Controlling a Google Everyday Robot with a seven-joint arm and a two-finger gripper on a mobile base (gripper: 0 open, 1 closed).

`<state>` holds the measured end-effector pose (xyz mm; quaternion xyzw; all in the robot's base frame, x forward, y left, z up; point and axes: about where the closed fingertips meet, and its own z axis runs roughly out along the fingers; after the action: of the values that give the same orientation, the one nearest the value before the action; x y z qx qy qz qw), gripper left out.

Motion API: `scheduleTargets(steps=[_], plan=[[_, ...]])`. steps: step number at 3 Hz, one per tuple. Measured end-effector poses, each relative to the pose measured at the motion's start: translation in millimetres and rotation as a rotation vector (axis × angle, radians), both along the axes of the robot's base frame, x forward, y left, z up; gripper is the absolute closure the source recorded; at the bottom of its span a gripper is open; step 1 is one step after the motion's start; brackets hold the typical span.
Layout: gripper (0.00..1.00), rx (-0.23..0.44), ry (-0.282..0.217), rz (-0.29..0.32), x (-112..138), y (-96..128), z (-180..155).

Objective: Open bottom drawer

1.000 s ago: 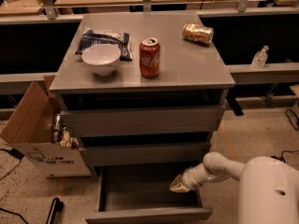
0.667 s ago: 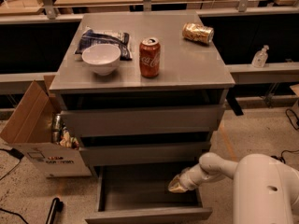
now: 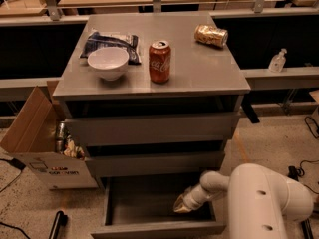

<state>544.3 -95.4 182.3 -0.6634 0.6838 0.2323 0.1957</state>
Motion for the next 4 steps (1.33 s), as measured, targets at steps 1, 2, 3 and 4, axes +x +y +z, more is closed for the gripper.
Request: scheduleTargets(steps=[1,2,3,4], plan=[[1.00,-0.007,0.010,0.058,-2,5,-19],[1.00,-0.003,0.036,0.121,-13,10,-24],[1.00,0.009,0.079,0.190,-35,17,-29],[1.00,0.034,0.137,0.249,-65,21,-28]])
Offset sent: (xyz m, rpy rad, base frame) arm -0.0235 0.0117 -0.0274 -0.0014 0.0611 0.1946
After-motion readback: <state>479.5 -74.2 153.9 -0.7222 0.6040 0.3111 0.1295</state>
